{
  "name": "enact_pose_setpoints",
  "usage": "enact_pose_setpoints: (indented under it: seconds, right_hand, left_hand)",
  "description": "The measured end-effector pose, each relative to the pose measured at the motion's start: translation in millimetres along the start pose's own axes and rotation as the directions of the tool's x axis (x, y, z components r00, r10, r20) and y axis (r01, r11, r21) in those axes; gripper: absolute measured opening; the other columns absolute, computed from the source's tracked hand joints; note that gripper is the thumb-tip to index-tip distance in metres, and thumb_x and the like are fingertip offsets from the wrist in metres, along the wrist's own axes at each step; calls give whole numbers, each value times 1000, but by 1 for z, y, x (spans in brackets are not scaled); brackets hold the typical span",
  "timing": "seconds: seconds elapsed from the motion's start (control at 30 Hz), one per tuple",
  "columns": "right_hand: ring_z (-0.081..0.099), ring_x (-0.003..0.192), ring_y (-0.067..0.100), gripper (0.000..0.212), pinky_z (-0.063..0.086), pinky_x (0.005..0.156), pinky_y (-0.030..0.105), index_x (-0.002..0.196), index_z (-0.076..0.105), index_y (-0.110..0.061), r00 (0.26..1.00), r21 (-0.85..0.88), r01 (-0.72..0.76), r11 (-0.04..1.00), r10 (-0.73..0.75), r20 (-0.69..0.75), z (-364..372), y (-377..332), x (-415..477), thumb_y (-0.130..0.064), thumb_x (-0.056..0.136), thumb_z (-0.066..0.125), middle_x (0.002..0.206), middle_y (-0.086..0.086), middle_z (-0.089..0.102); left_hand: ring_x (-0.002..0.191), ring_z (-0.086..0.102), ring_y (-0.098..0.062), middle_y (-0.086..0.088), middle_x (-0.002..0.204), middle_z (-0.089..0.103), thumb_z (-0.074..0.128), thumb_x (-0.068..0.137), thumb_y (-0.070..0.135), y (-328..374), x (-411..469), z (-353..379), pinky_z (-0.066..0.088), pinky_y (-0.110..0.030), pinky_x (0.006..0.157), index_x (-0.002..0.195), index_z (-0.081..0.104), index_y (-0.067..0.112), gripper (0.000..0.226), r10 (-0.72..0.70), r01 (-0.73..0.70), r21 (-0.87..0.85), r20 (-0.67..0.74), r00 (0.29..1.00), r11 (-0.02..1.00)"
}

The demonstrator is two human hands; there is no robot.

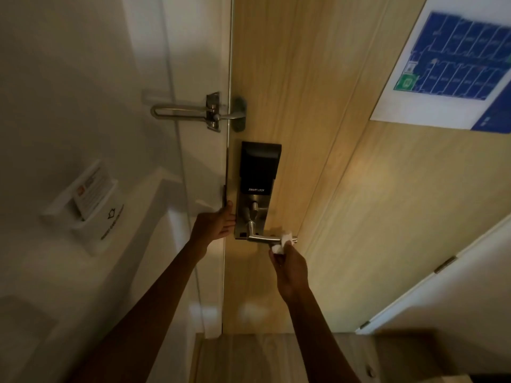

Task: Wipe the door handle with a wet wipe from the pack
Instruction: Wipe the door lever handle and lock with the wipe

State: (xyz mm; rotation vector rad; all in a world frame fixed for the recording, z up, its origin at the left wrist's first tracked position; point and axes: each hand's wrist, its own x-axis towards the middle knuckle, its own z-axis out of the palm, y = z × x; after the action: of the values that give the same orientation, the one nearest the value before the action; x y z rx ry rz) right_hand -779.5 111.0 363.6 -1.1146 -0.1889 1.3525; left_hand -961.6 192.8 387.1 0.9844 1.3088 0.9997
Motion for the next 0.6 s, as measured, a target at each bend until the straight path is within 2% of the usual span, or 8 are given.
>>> enact_pose_setpoints:
  seconds: [0.1, 0.2, 0.3, 0.4, 0.47, 0.53, 0.57, 0.6]
  right_hand:
    - [61, 107, 27, 32, 53, 86, 34, 124, 56, -1, 999, 13, -14, 1000, 14, 35, -2, -1, -2, -15, 95, 54, 119, 17, 61]
    - [61, 104, 26, 35, 52, 82, 33, 126, 54, 0, 1000, 69, 12, 998, -11, -20, -5, -10, 3, -12, 94, 56, 120, 17, 61]
    - [59, 106, 27, 36, 51, 81, 33, 129, 52, -1, 999, 67, 14, 998, -11, -50, 0, -8, 4, -12, 95, 55, 123, 17, 59]
    - [62, 106, 30, 26, 53, 87, 39, 118, 60, -2, 1000, -82, 26, 996, -26, 4, -4, -1, 2, -12, 94, 56, 114, 17, 65]
    - [64, 101, 31, 21, 53, 87, 42, 110, 65, -2, 992, -232, 103, 967, -117, -47, -14, -4, 3, -12, 93, 58, 103, 15, 69]
    - [67, 95, 30, 21, 55, 86, 42, 107, 68, -3, 922, -450, 244, 859, -349, -166, -22, -13, 7, -16, 93, 59, 95, 12, 71]
    - [68, 90, 27, 21, 56, 83, 38, 106, 69, -6, 846, -582, 333, 742, -507, -162, -23, -19, 7, -18, 94, 58, 92, 10, 72]
    - [67, 83, 23, 21, 55, 76, 28, 104, 70, -8, 754, -690, 428, 584, -651, -83, -21, -25, 6, -19, 96, 55, 87, 7, 72]
  left_hand:
    - [95, 69, -19, -15, 121, 68, 56, 90, 50, -1, 0, -2, 56, -23, 74, 119, 62, 1, 56, -10, 10, -10, 6, 1000, 1000]
    - [88, 70, -13, -15, 120, 69, 57, 89, 51, -2, 2, -3, 57, -20, 70, 117, 63, 4, 55, 3, -3, 9, 12, 1000, 1000]
    - [91, 69, -15, -15, 121, 68, 55, 90, 49, -3, 2, -3, 56, -18, 68, 119, 61, 3, 55, 4, -4, 17, 17, 1000, 1000]
    - [88, 69, -12, -12, 116, 69, 55, 90, 50, -2, 1, -3, 57, -17, 67, 116, 63, 4, 53, 15, -16, 21, 14, 1000, 1000]
    - [88, 70, -12, -10, 112, 71, 55, 89, 51, -1, 1, -2, 57, -17, 66, 110, 65, 6, 50, 17, -17, 22, 11, 1000, 1000]
    - [92, 72, -15, -8, 108, 72, 57, 87, 54, -1, 2, -3, 57, -19, 68, 105, 67, 9, 50, 16, -16, 24, 7, 1000, 1000]
    - [91, 72, -14, -9, 109, 73, 58, 86, 56, -1, 2, -3, 57, -19, 68, 105, 68, 9, 51, 16, -16, 24, 3, 1000, 1000]
    - [89, 72, -13, -9, 110, 73, 59, 85, 56, -1, 2, -3, 57, -20, 68, 107, 67, 8, 53, 17, -17, 23, -3, 1000, 1000]
